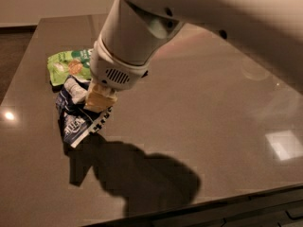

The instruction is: Move blue chip bag near green rice chip bag

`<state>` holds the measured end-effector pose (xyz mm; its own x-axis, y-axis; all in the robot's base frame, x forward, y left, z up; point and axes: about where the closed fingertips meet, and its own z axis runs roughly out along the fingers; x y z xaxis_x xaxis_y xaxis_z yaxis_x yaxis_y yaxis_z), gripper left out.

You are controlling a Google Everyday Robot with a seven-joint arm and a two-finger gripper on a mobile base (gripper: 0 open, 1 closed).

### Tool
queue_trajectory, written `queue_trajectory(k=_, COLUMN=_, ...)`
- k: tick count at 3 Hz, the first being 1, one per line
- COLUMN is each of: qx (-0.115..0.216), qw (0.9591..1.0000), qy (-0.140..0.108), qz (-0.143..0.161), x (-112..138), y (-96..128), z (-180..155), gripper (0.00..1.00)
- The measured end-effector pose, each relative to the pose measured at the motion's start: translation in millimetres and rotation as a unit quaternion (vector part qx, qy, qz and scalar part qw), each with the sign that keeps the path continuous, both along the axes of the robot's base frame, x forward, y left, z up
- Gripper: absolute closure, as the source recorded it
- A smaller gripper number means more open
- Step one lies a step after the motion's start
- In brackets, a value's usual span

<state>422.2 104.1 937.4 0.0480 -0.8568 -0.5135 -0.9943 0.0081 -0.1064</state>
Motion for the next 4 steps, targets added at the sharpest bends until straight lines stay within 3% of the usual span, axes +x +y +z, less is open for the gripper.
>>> queue_trajectory(k=1, qx=0.011, qw=0.9999, qy=0.000, qz=0.002, x=3.7, y=14.3, z=8.4, gripper=1.00)
queue_trajectory(k=3, qx=0.029, qw=0.9991, qy=-0.029, qz=0.008, x=46.4, y=64.7, z=7.5, gripper=1.00)
queue_trajectory(k=4, qx=0.029, qw=0.9986, qy=-0.044, qz=-0.004, x=70.7, y=69.3, z=7.4, gripper=1.00)
